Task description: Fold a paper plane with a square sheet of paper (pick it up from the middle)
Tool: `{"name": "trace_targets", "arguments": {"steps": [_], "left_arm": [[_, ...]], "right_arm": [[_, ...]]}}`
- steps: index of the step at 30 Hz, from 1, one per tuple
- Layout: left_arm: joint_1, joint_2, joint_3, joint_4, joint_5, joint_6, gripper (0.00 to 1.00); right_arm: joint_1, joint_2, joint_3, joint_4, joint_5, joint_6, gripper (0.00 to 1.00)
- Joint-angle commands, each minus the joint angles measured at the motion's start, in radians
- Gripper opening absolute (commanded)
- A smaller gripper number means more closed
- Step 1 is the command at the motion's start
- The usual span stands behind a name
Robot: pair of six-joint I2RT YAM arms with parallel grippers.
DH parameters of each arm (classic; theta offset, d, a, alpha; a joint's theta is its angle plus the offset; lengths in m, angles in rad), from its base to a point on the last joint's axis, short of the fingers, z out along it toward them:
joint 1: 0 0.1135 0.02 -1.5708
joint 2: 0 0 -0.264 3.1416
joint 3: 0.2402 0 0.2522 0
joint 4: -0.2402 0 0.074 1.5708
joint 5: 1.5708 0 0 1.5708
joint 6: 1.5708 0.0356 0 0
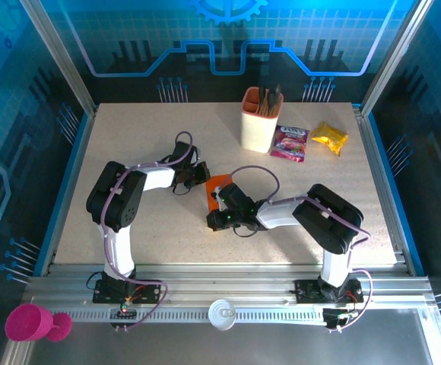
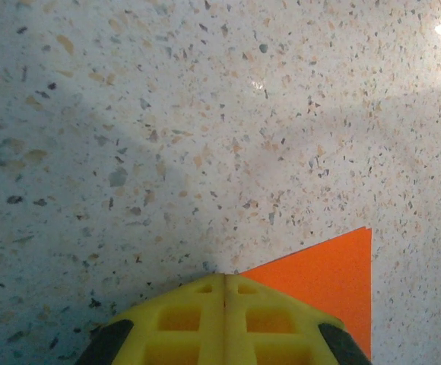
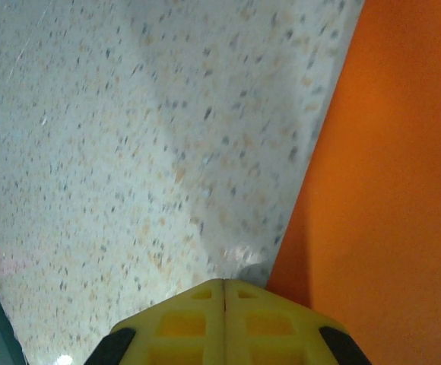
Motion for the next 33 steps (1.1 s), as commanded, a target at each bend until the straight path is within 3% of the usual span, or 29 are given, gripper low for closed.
{"name": "trace_targets", "arguments": {"steps": [1, 9, 14, 17, 20, 24, 29, 33], "left_arm": [[0.008, 0.043, 0.008, -0.048, -0.046, 0.032, 0.00], [-0.010, 0.037, -0.021, -0.023, 0.019, 0.031, 0.00], [-0.063, 0.006, -0.035, -0.046, 0.023, 0.055, 0.00], [-0.081, -0.012, -0.049, -0.042, 0.024, 0.057, 0.00], [-0.082, -0.038, -0.070, -0.031, 0.023, 0.040, 0.00], [-0.080, -0.084, -0.091, 0.004, 0.026, 0.002, 0.00], [-0.071, -0.125, -0.089, 0.043, 0.050, -0.061, 0.00], [-0.062, -0.172, -0.105, 0.051, 0.059, -0.090, 0.07]], "right_arm": [[0.071, -0.021, -0.082, -0.142, -0.047, 0.049, 0.00], [0.085, -0.284, -0.140, -0.262, 0.077, 0.078, 0.00], [0.072, -0.425, -0.058, -0.465, 0.264, 0.026, 0.00], [0.044, -0.452, -0.017, -0.521, 0.302, -0.002, 0.00], [-0.014, -0.470, -0.032, -0.498, 0.281, 0.038, 0.00], [-0.074, -0.472, -0.102, -0.324, 0.189, 0.110, 0.00], [-0.064, -0.353, -0.088, -0.177, 0.117, 0.156, 0.00], [-0.030, -0.253, -0.024, -0.145, 0.095, 0.166, 0.00]]}}
